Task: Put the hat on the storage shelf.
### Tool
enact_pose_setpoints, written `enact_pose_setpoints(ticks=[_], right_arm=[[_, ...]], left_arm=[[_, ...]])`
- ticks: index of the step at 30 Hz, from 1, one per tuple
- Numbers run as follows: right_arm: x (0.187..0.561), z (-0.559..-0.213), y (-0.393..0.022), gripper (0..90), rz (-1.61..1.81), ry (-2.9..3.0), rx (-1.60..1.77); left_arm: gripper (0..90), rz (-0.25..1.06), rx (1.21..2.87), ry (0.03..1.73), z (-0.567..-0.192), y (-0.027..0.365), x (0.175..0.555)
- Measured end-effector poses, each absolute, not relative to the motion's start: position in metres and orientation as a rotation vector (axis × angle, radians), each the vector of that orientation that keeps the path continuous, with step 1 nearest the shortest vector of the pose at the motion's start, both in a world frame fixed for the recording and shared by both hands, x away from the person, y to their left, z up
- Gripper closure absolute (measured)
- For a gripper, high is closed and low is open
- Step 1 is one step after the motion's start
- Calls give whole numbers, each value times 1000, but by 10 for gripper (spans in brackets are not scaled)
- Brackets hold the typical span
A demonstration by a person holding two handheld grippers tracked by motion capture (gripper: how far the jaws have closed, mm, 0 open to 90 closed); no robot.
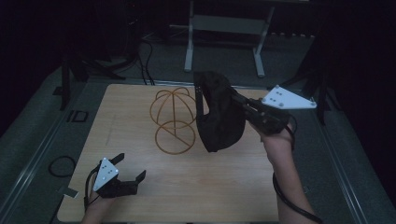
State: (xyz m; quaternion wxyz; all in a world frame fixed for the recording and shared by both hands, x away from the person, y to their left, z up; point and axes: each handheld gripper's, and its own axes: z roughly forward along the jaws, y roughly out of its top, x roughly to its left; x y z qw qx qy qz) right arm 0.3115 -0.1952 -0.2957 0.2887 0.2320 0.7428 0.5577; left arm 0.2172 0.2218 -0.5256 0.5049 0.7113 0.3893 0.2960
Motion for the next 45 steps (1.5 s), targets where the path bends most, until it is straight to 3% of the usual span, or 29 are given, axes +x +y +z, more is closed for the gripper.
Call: enact_pose_setpoints(ticks=[18, 45], right_arm=[[358, -305, -119, 875, 1430, 2115, 601], [397, -342, -74, 864, 1392, 2297, 665]], left_arm=[[32, 705, 1702, 950, -534, 227, 219], [33, 679, 1695, 940, -537, 230, 219]])
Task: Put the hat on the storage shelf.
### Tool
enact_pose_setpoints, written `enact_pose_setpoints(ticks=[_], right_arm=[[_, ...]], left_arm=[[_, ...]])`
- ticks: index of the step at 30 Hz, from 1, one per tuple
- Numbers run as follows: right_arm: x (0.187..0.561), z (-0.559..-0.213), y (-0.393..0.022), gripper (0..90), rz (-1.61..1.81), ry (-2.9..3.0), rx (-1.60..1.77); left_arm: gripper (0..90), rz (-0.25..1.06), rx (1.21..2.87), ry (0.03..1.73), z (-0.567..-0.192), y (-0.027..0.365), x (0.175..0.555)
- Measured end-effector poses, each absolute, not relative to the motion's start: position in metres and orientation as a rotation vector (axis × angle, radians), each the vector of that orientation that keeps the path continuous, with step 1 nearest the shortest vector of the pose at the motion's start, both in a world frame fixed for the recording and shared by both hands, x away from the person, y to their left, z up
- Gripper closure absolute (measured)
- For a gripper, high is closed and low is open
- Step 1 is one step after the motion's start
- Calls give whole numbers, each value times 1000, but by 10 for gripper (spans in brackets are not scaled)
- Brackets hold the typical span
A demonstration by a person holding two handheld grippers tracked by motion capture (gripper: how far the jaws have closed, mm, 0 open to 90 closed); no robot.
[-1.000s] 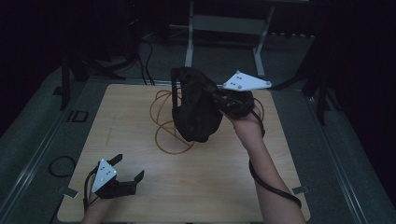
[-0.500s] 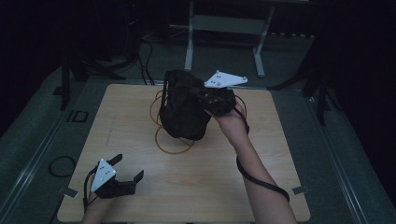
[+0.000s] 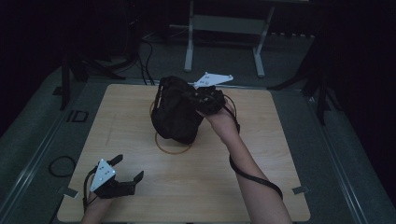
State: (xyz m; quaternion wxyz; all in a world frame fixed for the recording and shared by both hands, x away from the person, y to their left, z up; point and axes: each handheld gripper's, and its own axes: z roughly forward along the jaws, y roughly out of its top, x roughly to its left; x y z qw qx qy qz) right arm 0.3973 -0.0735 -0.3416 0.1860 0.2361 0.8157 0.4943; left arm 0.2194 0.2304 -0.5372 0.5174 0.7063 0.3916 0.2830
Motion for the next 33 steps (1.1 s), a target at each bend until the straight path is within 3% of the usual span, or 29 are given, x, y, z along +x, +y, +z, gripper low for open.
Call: enact_pose_setpoints(ticks=[4, 6, 20, 26, 28, 33], right_arm=[[400, -348, -70, 794, 1381, 2341, 663], [401, -350, -69, 701, 1401, 2361, 665], [396, -354, -72, 367, 1391, 2382, 658], [394, -356, -81, 182, 1443, 2365, 679], [392, -356, -84, 202, 1462, 2344, 677], [388, -357, -91, 152, 1487, 2343, 653]], left_arm=[[33, 673, 1700, 935, -538, 230, 219], [33, 674, 1701, 936, -538, 229, 219], [33, 661, 1702, 943, -540, 228, 220], [33, 646, 1706, 945, -541, 226, 221], [33, 640, 1707, 943, -542, 225, 221], [32, 629, 1714, 936, -544, 225, 221]])
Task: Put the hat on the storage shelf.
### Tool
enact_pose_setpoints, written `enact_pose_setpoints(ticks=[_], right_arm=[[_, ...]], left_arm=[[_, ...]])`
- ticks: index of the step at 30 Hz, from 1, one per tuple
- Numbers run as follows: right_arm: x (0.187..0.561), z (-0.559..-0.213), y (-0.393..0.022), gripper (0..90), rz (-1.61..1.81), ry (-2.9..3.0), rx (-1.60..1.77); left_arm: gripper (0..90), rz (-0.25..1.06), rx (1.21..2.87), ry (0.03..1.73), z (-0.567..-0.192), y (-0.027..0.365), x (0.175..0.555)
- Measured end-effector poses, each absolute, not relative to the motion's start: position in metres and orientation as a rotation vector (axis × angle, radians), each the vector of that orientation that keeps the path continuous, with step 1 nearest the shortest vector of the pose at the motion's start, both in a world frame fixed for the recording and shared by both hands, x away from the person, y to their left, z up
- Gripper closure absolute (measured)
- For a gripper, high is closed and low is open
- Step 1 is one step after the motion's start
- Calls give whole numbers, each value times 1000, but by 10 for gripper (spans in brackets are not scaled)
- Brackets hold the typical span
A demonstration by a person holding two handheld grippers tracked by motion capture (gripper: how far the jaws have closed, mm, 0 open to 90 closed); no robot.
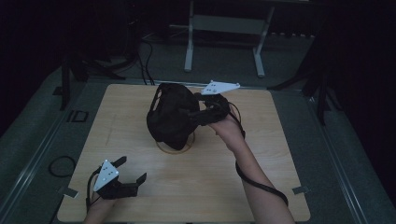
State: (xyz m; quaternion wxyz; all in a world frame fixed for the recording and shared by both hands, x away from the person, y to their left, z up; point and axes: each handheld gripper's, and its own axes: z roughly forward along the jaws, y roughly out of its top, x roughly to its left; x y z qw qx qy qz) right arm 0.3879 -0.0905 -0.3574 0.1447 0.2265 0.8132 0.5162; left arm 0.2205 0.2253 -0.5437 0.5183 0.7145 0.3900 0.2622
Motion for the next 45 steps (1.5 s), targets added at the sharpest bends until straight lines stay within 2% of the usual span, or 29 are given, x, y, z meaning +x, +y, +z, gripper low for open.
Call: enact_pose_setpoints(ticks=[5, 29, 45], right_arm=[[386, -363, -94, 122, 1471, 2371, 615], [365, -393, -128, 122, 1430, 2377, 595], [348, -432, -149, 133, 1433, 2430, 620]], left_arm=[[32, 626, 1725, 943, -545, 226, 220], [33, 592, 1720, 955, -550, 230, 220], [33, 574, 1718, 950, -551, 230, 220]])
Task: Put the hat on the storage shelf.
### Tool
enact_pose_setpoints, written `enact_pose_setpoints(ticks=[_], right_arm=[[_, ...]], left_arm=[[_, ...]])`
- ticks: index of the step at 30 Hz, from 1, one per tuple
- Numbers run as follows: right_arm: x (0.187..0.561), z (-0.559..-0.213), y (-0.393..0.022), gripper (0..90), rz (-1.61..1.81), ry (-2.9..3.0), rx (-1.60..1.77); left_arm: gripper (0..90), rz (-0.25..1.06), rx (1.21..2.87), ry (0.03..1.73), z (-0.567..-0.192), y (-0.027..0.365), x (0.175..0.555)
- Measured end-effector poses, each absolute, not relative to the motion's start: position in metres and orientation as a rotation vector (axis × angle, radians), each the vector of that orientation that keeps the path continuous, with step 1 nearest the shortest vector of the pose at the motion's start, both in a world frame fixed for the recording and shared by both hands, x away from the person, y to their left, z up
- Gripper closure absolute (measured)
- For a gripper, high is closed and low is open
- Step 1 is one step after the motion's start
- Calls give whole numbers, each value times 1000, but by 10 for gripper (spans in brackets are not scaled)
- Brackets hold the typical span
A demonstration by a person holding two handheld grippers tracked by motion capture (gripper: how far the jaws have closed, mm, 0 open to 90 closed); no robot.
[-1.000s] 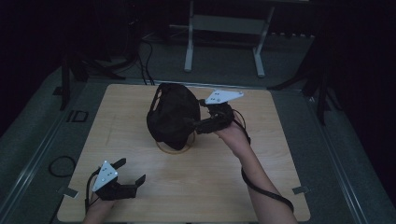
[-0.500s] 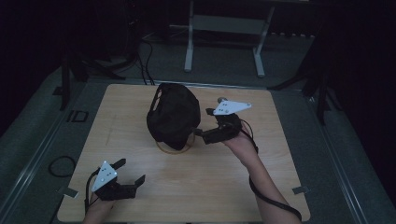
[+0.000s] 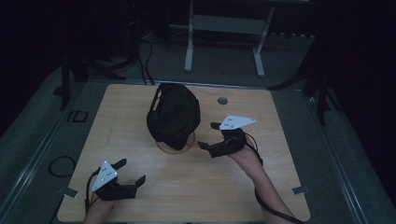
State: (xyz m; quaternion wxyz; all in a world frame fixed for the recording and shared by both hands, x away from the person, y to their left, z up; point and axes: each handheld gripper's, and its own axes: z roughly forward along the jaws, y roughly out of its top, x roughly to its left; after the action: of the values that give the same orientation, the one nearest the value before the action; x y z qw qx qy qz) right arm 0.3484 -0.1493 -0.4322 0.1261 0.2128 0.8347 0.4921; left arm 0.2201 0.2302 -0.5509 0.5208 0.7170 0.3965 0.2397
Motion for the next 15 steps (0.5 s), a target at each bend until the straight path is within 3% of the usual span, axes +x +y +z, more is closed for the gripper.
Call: enact_pose_setpoints(ticks=[15], right_arm=[[341, -480, -163, 137, 1405, 2495, 662]], left_arm=[[33, 574, 1731, 942, -552, 229, 221]])
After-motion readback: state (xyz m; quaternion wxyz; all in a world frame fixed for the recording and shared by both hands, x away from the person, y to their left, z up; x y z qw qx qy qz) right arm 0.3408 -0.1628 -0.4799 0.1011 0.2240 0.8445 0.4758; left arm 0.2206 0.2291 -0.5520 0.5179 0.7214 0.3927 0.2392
